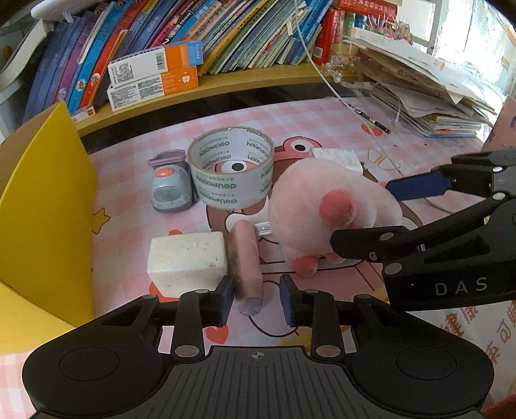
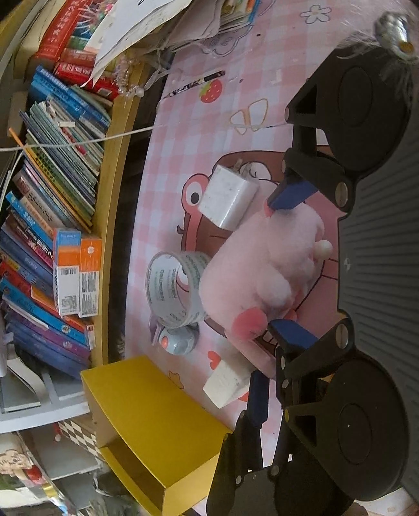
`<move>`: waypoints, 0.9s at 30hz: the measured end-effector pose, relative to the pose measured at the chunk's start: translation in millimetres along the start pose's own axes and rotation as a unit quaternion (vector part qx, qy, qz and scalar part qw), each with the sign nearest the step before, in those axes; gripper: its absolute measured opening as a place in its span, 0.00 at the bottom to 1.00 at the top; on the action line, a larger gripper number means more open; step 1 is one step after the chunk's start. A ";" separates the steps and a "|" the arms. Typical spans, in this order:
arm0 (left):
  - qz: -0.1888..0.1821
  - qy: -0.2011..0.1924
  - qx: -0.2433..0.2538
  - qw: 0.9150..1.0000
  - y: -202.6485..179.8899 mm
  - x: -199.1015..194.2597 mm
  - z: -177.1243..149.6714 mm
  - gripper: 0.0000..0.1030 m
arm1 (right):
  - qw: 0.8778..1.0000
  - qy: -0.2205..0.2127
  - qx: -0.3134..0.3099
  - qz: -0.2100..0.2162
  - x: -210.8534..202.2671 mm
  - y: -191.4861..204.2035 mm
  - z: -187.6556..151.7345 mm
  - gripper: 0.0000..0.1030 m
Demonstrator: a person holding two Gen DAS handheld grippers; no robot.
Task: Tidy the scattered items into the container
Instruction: 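Close the left tool on the pink tube while the right tool closes on the plush pig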
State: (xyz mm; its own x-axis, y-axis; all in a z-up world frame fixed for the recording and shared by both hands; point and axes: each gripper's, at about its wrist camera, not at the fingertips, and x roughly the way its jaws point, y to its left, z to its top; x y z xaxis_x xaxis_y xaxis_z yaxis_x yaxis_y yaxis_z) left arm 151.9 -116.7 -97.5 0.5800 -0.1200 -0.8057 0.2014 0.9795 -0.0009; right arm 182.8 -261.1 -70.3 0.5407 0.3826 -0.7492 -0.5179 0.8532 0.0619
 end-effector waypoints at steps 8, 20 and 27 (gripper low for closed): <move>0.002 -0.002 0.006 1.000 -0.1 6.7 1.9 0.29 | 1.000 0.003 -0.024 -0.014 14.6 0.0 7.4 0.77; 0.012 -0.010 0.006 1.000 3.4 6.9 -0.7 0.14 | 0.999 0.005 -0.039 -0.016 31.7 0.1 12.3 0.69; 0.004 -0.022 0.003 1.000 4.2 -8.5 -3.8 0.13 | 1.000 0.000 -0.031 -0.004 15.3 -1.5 6.3 0.55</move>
State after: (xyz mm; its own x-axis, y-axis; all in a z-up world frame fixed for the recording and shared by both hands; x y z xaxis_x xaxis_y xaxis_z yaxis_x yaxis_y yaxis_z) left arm 144.8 -110.9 -92.9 0.6158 -0.1185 -0.7789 0.2011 0.9795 0.0099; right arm 196.0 -254.3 -77.7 0.5442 0.3759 -0.7501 -0.5540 0.8324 0.0152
